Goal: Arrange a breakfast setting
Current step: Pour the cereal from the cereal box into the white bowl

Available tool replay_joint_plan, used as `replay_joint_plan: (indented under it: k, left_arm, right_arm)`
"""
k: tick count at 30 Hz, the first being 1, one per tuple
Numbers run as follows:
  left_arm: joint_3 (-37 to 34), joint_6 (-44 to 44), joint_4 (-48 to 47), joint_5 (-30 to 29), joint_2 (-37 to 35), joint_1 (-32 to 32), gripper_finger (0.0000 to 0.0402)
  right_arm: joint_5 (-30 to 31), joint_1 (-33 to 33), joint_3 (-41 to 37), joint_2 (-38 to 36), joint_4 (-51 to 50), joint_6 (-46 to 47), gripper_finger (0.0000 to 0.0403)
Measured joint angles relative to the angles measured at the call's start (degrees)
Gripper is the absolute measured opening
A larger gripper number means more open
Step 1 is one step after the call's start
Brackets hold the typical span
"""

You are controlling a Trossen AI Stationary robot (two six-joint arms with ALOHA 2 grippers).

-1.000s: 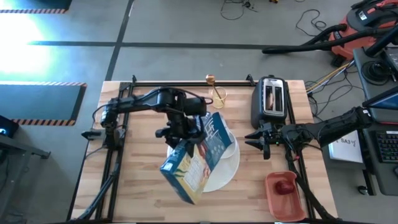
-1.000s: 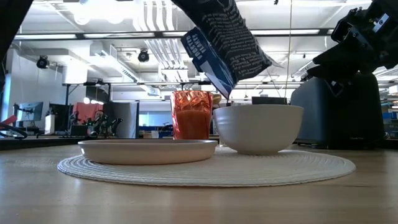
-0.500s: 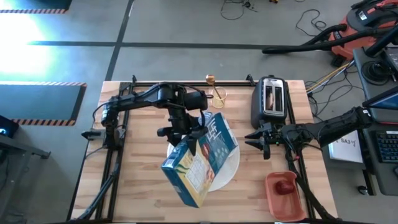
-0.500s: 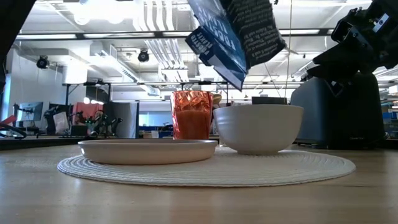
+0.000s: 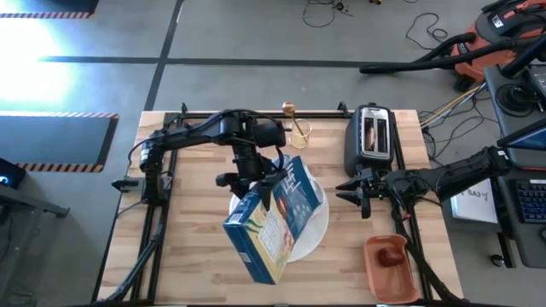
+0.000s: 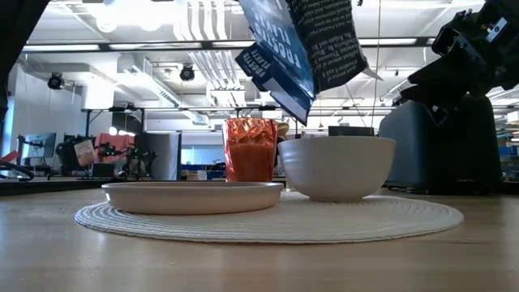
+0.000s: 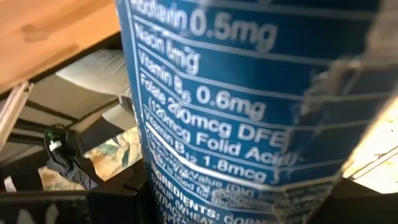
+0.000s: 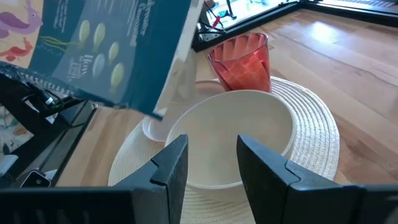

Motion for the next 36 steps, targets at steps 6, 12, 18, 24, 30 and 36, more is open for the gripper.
replay_joint_plan:
  k: [6, 12, 18, 24, 30, 36]
  left_arm:
    - [-1.2, -0.1, 0.3, 1.5, 0.0, 0.3, 0.0206]
    - [-1.2, -0.2, 0.4, 1.7, 0.0, 1.1, 0.0206]
    - [-1.3, -0.2, 0.4, 1.8, 0.0, 2.3, 0.0206]
    - [-1.8, -0.3, 2.0, 2.6, 0.8, 2.7, 0.0206]
    - [-1.9, -0.4, 1.9, 3.3, 1.9, 4.0, 0.0206]
    - [-1.9, -0.4, 1.8, 3.4, 2.1, 4.4, 0.0206]
  right_arm:
    - [0.0, 0.0, 0.0, 0.0, 0.0, 0.0, 0.0128]
    - [0.0, 0.0, 0.0, 0.0, 0.0, 0.0, 0.0128]
    - [0.0, 0.0, 0.0, 0.0, 0.0, 0.0, 0.0128]
    - [0.0, 0.0, 0.0, 0.0, 0.0, 0.0, 0.0128]
    - [0.0, 0.0, 0.0, 0.0, 0.0, 0.0, 0.0128]
    - [0.0, 0.0, 0.0, 0.0, 0.0, 0.0, 0.0128]
